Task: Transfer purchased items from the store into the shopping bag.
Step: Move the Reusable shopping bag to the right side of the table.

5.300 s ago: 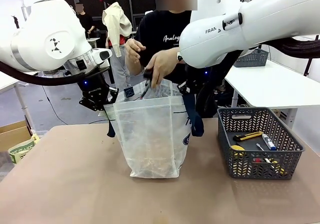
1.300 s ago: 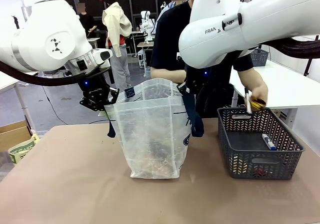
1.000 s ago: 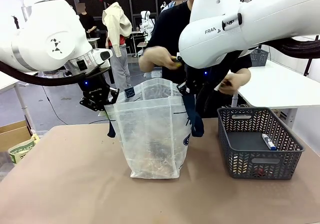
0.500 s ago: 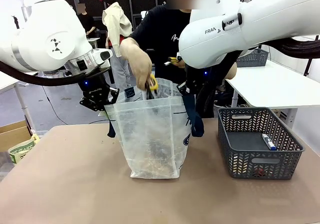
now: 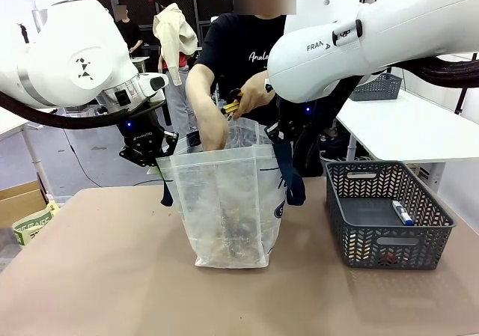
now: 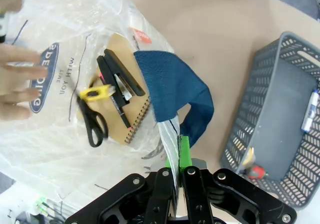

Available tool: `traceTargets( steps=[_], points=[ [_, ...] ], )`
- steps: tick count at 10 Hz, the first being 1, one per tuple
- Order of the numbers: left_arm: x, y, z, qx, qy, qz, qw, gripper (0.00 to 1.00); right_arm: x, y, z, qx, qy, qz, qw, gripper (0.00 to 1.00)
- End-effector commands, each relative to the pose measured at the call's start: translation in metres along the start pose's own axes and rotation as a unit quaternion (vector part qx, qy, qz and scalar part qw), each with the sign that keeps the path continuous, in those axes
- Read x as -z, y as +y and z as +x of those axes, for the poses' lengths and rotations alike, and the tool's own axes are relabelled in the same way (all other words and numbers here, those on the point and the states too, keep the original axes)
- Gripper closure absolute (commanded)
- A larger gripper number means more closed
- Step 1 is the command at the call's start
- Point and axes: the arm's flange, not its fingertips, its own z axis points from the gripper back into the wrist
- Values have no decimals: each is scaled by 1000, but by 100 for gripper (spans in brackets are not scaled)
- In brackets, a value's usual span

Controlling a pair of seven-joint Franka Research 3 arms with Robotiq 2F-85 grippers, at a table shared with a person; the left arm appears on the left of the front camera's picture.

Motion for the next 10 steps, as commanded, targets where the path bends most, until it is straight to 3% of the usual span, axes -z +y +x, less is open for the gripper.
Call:
traceTargets(
  steps=[1,10],
  points=[
    [-1,2,1,-2,0,0,1000,100,-1,-1,0,2,-1,0,1000,100],
    [-1,2,1,-2,0,0,1000,100,-1,-1,0,2,-1,0,1000,100]
  ],
)
